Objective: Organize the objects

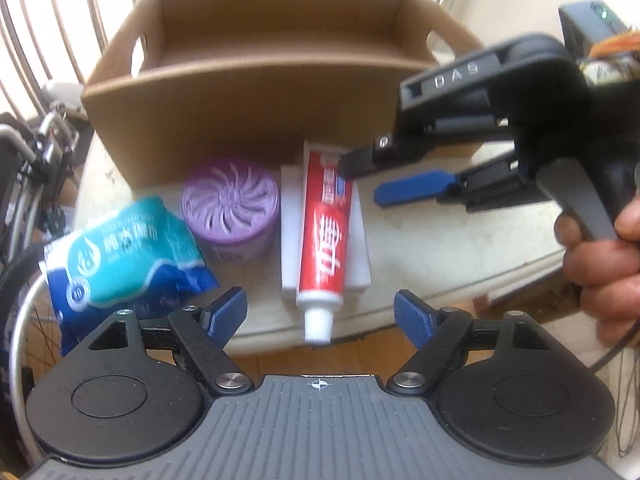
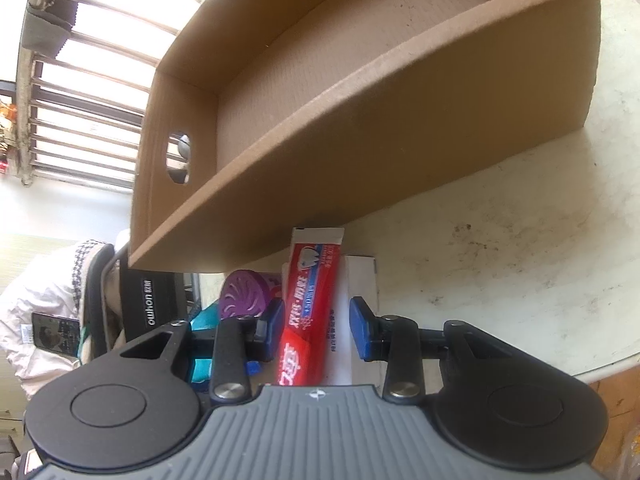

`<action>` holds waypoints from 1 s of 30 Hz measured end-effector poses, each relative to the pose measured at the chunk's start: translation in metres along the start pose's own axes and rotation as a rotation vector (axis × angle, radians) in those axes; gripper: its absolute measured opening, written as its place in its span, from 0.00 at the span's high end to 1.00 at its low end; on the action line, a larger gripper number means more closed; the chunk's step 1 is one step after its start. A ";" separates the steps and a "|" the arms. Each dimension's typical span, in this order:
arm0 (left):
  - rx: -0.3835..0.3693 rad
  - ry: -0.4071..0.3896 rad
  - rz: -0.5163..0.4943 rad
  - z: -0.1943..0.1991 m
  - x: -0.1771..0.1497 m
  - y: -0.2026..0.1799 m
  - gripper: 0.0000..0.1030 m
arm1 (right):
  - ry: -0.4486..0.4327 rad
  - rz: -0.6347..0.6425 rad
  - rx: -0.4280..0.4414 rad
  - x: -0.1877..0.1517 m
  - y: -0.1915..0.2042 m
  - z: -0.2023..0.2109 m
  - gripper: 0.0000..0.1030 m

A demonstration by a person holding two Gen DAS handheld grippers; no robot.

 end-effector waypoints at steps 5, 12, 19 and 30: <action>0.022 -0.066 -0.059 0.004 0.007 -0.011 0.25 | -0.003 -0.016 0.082 -0.004 0.004 0.005 0.63; -0.014 -0.043 -0.003 -0.001 0.017 -0.006 0.36 | 0.026 0.008 0.116 -0.008 0.009 0.002 0.63; -0.013 -0.002 0.037 -0.007 0.017 -0.004 0.44 | 0.043 -0.008 0.124 -0.015 0.006 -0.003 0.63; -0.062 0.034 0.077 -0.015 0.006 -0.007 0.52 | 0.050 -0.035 0.126 -0.015 -0.006 -0.006 0.64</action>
Point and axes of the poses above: each gripper's, at about its wrist camera, not at the fingertips, and z roughly against the way its jaws point, y to its left, x to its top, the point moved 4 cm from there along -z, roughly the way its jaws point, and after that the axes turned 2 degrees about -x, right-handed, at the moved point
